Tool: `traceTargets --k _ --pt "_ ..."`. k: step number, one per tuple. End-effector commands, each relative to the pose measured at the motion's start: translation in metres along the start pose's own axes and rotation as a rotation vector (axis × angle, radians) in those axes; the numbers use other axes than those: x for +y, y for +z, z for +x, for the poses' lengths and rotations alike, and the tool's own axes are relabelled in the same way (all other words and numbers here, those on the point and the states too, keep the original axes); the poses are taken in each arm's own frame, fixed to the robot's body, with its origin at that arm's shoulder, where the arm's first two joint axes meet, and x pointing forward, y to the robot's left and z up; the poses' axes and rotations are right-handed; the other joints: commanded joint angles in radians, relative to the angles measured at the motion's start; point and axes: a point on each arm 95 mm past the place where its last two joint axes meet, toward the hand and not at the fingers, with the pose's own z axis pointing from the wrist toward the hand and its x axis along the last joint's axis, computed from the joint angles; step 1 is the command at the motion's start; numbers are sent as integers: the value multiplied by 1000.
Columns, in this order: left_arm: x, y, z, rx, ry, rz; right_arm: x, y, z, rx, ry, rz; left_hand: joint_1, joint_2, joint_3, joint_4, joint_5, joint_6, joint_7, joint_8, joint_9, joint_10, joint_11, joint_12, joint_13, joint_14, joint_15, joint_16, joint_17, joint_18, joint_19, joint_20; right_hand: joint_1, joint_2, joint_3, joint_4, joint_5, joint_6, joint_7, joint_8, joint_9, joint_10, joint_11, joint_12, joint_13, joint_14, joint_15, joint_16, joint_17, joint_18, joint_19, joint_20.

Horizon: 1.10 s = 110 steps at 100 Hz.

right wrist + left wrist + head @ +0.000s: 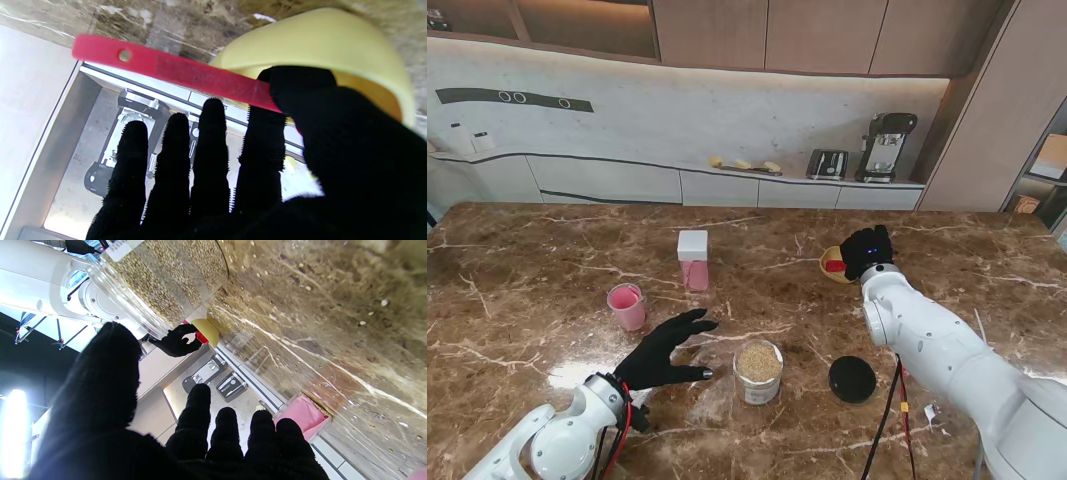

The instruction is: Measure grain into the airtight container

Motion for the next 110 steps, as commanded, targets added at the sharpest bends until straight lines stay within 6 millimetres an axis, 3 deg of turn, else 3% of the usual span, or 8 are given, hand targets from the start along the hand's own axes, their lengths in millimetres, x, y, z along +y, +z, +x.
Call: traceTargets --k 1,9,16,34,57,92,100,110 --pt "4 -1 -1 -5 -7 -4 0 0 -3 -1 -2 12 18 32 -32 11 -23 -20 -18 9 11 -5 -20 -13 -24 -14 0 0 -11 -25 -31 14 14 -9 9 -40 25 -30 40 -48 23 -21 -14 -3 27 -12 -12 -2 -6 25 13 6" --pt "4 -1 -2 -4 -6 -3 0 0 -3 3 3 36 18 34 -33 11 -23 -21 -19 9 11 -6 -20 -13 -24 -14 0 0 -11 -25 -32 15 -6 4 -6 -44 -32 37 20 -62 -5 2 -32 -9 4 -5 -26 -5 -27 28 -2 1" --pt "3 -1 -2 -4 -6 -2 1 0 -4 7 3 56 18 34 -35 11 -23 -21 -18 9 12 -6 -19 -12 -24 -14 0 0 -11 -25 -32 16 -5 -3 -11 -45 -75 57 1 -48 -23 18 -40 -9 -8 0 -30 -5 -32 29 -8 1" --pt "4 -1 -3 -6 -4 -2 3 -1 -6 9 1 54 21 34 -35 11 -20 -21 -17 10 12 -5 -17 -12 -24 -13 1 1 -12 -24 -35 17 -8 -13 -6 -48 -100 51 -16 -15 -30 22 -41 0 -12 2 -30 -2 -33 30 -14 3" --pt "4 -1 -4 -6 -3 -4 4 -1 -8 11 1 47 25 33 -34 11 -20 -21 -16 11 12 -4 -15 -11 -23 -11 2 2 -11 -23 -37 19 16 -6 12 -38 -8 20 30 18 -1 8 -36 5 5 -3 -27 0 -25 32 -14 5" --pt "3 -1 -5 -7 0 -2 0 -2 -4 30 21 71 27 36 -32 11 -22 -22 -15 11 12 -4 -16 -12 -25 -8 2 3 -11 -24 -41 22 -20 126 55 -12 -25 34 18 2 -9 -1 -43 5 -11 -12 -33 -2 -39 23 -23 6" --pt "3 -1 -5 -6 -1 -2 -2 -2 -5 33 26 83 28 38 -32 10 -22 -21 -15 11 12 -5 -15 -11 -24 -8 2 3 -11 -24 -42 23 -16 135 87 -9 -41 49 17 19 -19 1 -44 6 -24 -15 -33 -1 -46 19 -29 8" --pt "3 -1 -6 -8 -2 -2 -3 -2 -5 37 30 83 30 38 -33 10 -22 -21 -15 11 13 -2 -14 -10 -24 -8 2 3 -11 -23 -42 23 6 160 89 -14 -56 55 23 101 -30 1 -37 12 -35 -18 -25 2 -46 13 -32 16"
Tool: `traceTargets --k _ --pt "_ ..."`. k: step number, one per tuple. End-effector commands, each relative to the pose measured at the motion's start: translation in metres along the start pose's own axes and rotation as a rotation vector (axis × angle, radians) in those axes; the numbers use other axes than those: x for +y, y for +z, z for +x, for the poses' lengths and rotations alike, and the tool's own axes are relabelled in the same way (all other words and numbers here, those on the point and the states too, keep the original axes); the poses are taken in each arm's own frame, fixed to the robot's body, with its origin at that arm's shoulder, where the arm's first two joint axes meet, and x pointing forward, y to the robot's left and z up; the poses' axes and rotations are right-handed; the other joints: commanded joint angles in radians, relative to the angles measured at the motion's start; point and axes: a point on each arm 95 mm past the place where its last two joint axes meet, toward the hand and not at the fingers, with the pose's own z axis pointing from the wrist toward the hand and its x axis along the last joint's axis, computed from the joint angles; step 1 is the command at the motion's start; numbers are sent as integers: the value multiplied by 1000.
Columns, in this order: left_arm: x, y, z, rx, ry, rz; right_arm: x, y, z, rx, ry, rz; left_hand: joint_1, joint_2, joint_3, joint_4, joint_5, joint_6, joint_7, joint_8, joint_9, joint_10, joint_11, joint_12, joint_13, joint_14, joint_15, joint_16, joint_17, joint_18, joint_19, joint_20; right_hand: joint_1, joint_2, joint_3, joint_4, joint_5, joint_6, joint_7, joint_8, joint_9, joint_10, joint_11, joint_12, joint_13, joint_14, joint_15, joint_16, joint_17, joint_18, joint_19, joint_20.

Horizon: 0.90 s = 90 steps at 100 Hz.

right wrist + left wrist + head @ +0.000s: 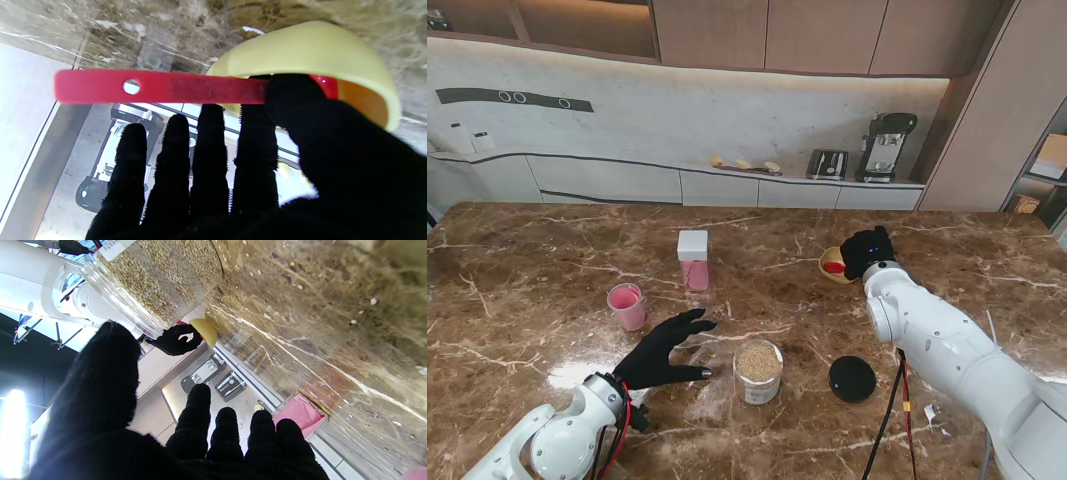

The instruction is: Measure grain into the airtight container

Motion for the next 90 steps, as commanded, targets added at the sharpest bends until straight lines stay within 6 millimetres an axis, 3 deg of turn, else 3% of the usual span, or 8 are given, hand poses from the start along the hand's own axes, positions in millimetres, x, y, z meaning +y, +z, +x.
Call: traceTargets --k 1,22,31,61,76,81,84,90 --pt "4 -1 -1 -6 -5 -5 -6 -2 -1 0 0 23 29 39 -23 10 -23 -21 -16 10 12 -2 -14 -10 -25 -8 2 3 -11 -23 -28 13 25 43 52 0 7 -15 23 46 -13 -10 3 12 -34 -19 -3 2 -18 3 -20 16" --pt "5 -1 -1 -7 -5 -7 -7 -2 -2 12 5 27 29 42 -26 10 -24 -22 -18 10 12 -4 -14 -9 -25 -8 2 3 -11 -24 -29 14 36 45 63 1 12 3 9 56 -19 -9 7 15 -47 -21 1 3 -19 1 -22 20" --pt "5 0 -2 -5 -4 -9 -7 -3 -1 17 4 20 27 44 -28 10 -27 -23 -19 9 12 -4 -15 -9 -24 -9 2 4 -11 -24 -29 15 48 79 45 0 0 4 18 130 -46 -10 9 16 -72 -26 9 4 -22 -10 -19 28" --pt "6 0 -2 -5 -6 -4 6 -8 -5 53 -24 -35 27 46 -30 11 -33 -20 -23 8 12 -3 -14 -8 -25 -7 3 4 -11 -23 -30 15 48 92 58 -2 11 15 20 242 -73 -13 53 42 -123 -34 56 14 -34 -66 3 49" --pt "7 0 -2 -4 -11 -2 14 -12 -8 60 -41 -72 28 47 -30 11 -38 -20 -26 7 12 -2 -14 -8 -25 -7 3 5 -11 -23 -32 14 47 108 59 -5 11 10 8 303 -61 -26 133 120 -109 -41 132 62 -30 -71 25 64" --pt "8 0 -2 -3 -12 -1 18 -14 -9 62 -45 -86 28 47 -30 11 -40 -22 -27 6 12 -2 -13 -8 -25 -7 3 5 -11 -24 -32 14 47 119 56 -6 8 8 6 326 -38 -28 165 157 -80 -38 168 87 -14 -66 50 79" --pt "8 0 -2 -3 -13 0 20 -16 -10 65 -48 -92 29 47 -31 11 -42 -21 -27 6 11 -1 -14 -8 -25 -8 3 5 -11 -24 -32 14 46 131 50 -6 4 -5 -2 361 17 -25 166 222 -22 -28 181 102 15 -55 76 95" --pt "8 1 -2 -1 -14 2 25 -19 -13 75 -47 -97 29 48 -30 12 -41 -22 -27 6 12 0 -13 -8 -25 -6 3 5 -11 -23 -32 14 50 163 32 -6 -4 -44 -25 441 182 -24 116 235 193 -20 168 82 150 -38 144 103"
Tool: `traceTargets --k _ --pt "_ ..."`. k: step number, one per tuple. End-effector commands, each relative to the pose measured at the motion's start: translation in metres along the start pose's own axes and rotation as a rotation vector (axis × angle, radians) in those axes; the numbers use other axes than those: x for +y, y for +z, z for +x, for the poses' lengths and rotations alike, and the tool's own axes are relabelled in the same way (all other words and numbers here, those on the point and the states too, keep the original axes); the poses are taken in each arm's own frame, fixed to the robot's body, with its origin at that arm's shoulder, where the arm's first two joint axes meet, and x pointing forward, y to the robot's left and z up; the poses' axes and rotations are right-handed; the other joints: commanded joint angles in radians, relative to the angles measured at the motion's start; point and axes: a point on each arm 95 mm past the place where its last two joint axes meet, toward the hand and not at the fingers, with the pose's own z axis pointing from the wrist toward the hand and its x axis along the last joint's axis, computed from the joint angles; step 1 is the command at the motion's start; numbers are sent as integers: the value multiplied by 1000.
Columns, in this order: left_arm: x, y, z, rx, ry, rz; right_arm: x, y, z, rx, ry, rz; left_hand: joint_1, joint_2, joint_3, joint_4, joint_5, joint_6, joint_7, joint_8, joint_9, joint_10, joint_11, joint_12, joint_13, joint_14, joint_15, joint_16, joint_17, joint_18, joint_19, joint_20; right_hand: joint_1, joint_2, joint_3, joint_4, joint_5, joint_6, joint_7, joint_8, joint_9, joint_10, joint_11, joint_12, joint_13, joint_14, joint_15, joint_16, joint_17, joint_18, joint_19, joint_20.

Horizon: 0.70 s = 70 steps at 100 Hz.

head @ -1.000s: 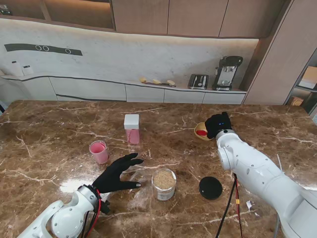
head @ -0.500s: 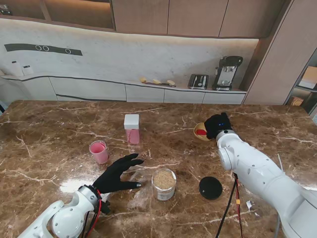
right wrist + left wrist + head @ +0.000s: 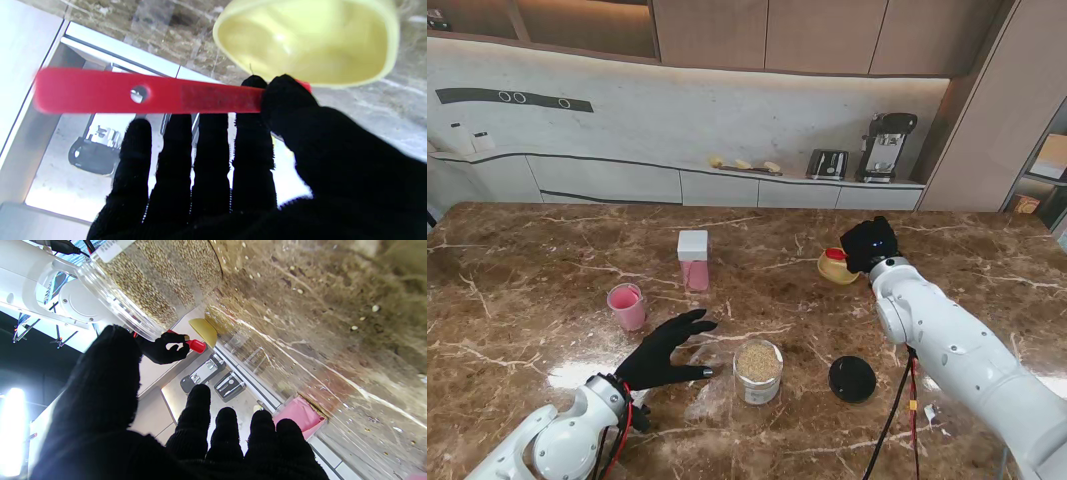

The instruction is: Measure grain into the airtight container

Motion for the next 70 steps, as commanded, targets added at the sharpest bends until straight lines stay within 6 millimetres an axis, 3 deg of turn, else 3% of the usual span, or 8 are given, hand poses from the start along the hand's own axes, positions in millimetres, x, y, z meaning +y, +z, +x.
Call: traceTargets --k 1,7,19,37,46,54,70 --pt "5 -1 0 0 -8 -2 2 -4 -5 13 6 17 28 27 -31 11 -40 -22 -15 6 12 -2 -13 -8 -24 -6 3 5 -11 -23 -32 13 50 78 27 -1 26 -92 35 91 119 -4 -32 17 171 5 -1 4 105 18 74 23" --pt "4 0 0 3 -8 1 6 -8 -5 23 34 32 29 27 -31 11 -39 -22 -14 6 13 -3 -13 -8 -23 -7 3 5 -10 -23 -32 13 67 105 -3 5 14 -98 25 139 159 33 -69 -12 320 48 -44 -24 215 54 143 -10" --pt "5 1 0 9 -10 3 13 -14 -6 29 50 30 30 28 -32 11 -41 -25 -15 6 11 -3 -14 -8 -24 -7 3 4 -11 -24 -33 13 78 146 -34 7 -2 -123 6 234 238 61 -55 -15 443 89 -34 -6 313 116 232 -54" --pt "7 3 0 16 -14 2 20 -20 -7 38 61 25 31 30 -34 11 -47 -25 -18 4 10 -5 -17 -10 -25 -9 2 4 -11 -24 -34 12 77 165 -52 10 -9 -128 -13 290 306 51 41 77 587 98 99 86 442 151 393 -71" --pt "7 3 0 17 -14 5 21 -21 -7 40 70 30 32 32 -35 12 -47 -25 -19 4 11 -5 -18 -10 -26 -9 1 4 -11 -24 -35 12 74 163 -51 10 -9 -128 -15 309 337 38 104 137 646 95 280 163 543 151 521 -93" --pt "7 3 0 17 -12 6 22 -22 -7 41 75 25 33 32 -36 12 -48 -25 -20 4 10 -5 -20 -11 -26 -8 1 3 -11 -24 -36 11 74 157 -47 10 -8 -131 -14 315 366 31 176 169 654 45 555 247 619 163 654 -85" --pt "6 3 0 17 -10 6 24 -25 -5 52 87 22 33 33 -39 12 -47 -25 -21 4 10 -5 -21 -11 -26 -10 1 3 -11 -24 -38 11 76 150 -45 11 -12 -122 -11 310 364 9 326 296 656 -53 847 340 672 151 792 -27"
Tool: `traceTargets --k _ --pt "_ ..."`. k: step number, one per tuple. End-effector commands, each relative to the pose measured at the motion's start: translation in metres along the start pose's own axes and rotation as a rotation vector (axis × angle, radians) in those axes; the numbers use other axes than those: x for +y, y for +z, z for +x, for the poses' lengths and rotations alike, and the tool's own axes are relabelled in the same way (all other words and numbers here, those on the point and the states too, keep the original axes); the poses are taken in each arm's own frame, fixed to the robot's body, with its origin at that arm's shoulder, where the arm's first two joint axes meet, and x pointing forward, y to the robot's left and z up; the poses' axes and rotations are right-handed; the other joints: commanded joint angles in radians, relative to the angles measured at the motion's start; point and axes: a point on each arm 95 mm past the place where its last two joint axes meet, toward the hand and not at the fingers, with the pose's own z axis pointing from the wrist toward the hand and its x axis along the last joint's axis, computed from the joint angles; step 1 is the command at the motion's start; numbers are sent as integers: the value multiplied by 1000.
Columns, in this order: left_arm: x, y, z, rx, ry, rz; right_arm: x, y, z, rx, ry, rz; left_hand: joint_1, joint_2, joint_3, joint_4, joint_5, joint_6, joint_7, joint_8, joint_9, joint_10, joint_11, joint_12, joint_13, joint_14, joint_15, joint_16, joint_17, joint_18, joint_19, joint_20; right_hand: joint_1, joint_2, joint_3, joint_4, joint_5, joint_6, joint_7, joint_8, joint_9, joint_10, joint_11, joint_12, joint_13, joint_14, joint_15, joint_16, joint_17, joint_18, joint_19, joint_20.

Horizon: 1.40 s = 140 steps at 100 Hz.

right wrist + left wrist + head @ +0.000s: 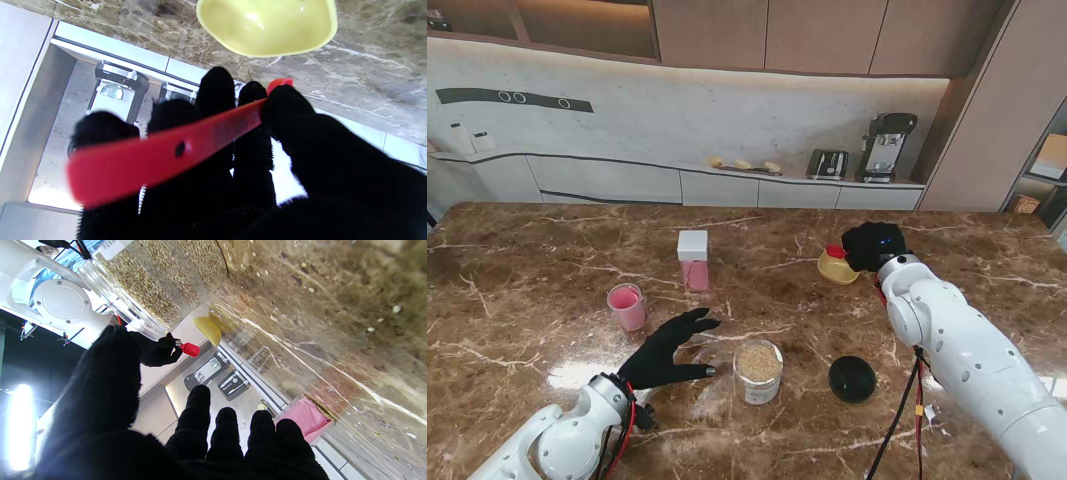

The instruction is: Measure grain into the airtight container

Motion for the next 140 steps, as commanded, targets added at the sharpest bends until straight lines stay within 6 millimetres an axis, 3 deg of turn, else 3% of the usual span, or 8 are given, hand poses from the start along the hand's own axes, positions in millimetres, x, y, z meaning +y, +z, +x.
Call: traceTargets --k 1,7,21,38,63,72,105,140 --pt "4 -1 -1 -3 -3 -5 -3 -4 2 8 6 17 22 24 -28 12 -36 -25 -21 -5 10 -6 -21 -11 -26 -10 1 3 -11 -24 -37 11 68 45 41 11 19 -120 60 41 28 -11 70 58 51 -73 127 51 43 16 100 39" --pt "3 -1 -1 -2 -2 -5 -2 -6 4 15 16 10 24 24 -28 12 -36 -23 -21 -5 10 -5 -21 -11 -26 -10 1 3 -11 -25 -38 11 64 31 52 11 24 -115 68 23 35 -13 103 104 51 -98 224 105 62 1 149 74" --pt "3 -1 0 2 -3 -2 3 -12 7 36 49 10 22 25 -29 12 -35 -24 -21 -5 11 -6 -20 -10 -26 -11 1 3 -11 -24 -39 11 82 19 54 13 19 -73 90 -45 45 3 94 133 50 -85 269 166 66 8 170 127" --pt "-1 -3 3 15 7 3 10 -29 13 67 107 15 22 25 -29 12 -35 -20 -21 -5 12 -5 -18 -10 -26 -9 1 3 -11 -24 -41 11 109 10 54 19 23 -18 100 -73 55 25 77 129 48 -61 274 177 69 27 174 140" --pt "-12 -11 7 31 23 21 27 -61 30 87 205 -40 23 21 -27 13 -22 -7 -14 -3 12 -5 -15 -9 -24 -9 3 4 -11 -22 -40 12 96 -35 114 11 47 -10 125 -57 86 27 72 128 48 -68 288 198 108 24 164 145" --pt "-15 -14 9 36 30 30 32 -74 38 105 268 -67 23 21 -26 12 -21 -5 -14 -3 12 -5 -15 -9 -24 -9 2 4 -11 -23 -40 13 99 -53 134 7 53 4 125 -72 89 51 58 122 47 -54 271 197 102 37 137 141" --pt "-21 -24 14 60 52 55 53 -119 75 305 336 -236 23 22 -22 11 -22 -7 -14 -5 12 -6 -14 -10 -23 -10 2 4 -10 -24 -40 13 142 -88 124 20 47 142 145 -286 112 83 34 113 46 -12 237 204 81 102 38 204" --pt "-33 -29 19 84 72 88 57 -156 104 370 332 -278 21 21 -19 11 -15 7 -12 -5 15 -5 -10 -10 -19 -10 3 3 -6 -26 -34 15 108 -82 158 7 61 64 180 -154 124 59 62 135 47 -51 279 223 111 84 41 247"
